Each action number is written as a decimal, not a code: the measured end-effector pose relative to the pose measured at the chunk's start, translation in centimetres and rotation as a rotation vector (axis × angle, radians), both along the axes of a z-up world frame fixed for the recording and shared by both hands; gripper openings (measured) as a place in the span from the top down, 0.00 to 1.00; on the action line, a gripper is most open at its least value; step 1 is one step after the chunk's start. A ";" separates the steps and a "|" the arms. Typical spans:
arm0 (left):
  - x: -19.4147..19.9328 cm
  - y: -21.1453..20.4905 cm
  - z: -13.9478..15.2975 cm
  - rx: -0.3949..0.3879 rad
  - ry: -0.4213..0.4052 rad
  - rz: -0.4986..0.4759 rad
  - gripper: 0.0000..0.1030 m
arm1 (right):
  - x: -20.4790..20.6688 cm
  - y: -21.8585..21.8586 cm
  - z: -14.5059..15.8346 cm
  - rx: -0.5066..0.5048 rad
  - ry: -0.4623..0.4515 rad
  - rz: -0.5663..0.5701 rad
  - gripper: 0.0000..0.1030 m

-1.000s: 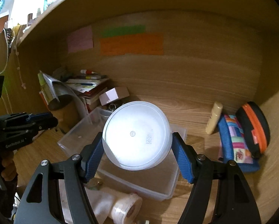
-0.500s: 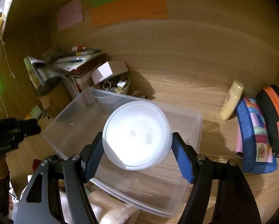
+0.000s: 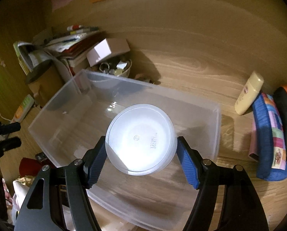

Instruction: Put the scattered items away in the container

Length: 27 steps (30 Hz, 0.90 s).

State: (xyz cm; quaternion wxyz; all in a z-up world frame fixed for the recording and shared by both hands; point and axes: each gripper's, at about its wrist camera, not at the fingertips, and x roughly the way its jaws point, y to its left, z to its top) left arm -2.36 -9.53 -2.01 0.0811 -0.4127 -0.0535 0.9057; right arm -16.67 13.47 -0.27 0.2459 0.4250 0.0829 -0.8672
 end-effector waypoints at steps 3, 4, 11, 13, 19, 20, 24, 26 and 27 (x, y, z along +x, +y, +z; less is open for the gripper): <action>0.9 0.7 -0.2 -0.030 -0.002 -0.032 0.42 | -0.2 -0.4 -0.3 0.009 -0.013 0.006 0.35; 1.1 0.9 -0.3 -0.038 -0.004 -0.040 0.42 | -0.2 -0.4 -0.3 0.009 -0.015 0.006 0.35; 1.5 1.8 -1.4 -0.076 -0.036 -0.077 0.41 | -0.7 -0.7 -1.1 0.031 -0.052 0.013 0.35; 1.4 1.9 -1.5 -0.068 -0.046 -0.088 0.41 | -0.9 -0.8 -1.4 0.037 -0.063 0.014 0.35; 1.9 2.0 -1.6 -0.053 -0.043 -0.113 0.38 | -1.1 -1.4 -1.8 0.093 -0.058 0.019 0.34; 1.9 1.9 -1.6 -0.049 -0.045 -0.113 0.35 | -1.2 -1.5 -1.9 0.104 -0.056 0.019 0.34; 2.0 2.3 -2.0 -0.042 -0.056 -0.134 0.34 | -1.4 -1.6 -2.1 0.125 -0.050 0.014 0.34; 1.9 2.5 -2.1 -0.054 -0.054 -0.131 0.34 | -1.4 -1.7 -2.1 0.133 -0.047 0.009 0.34; 1.8 2.5 -2.2 -0.058 -0.054 -0.128 0.34 | -1.4 -1.7 -2.1 0.133 -0.048 0.008 0.34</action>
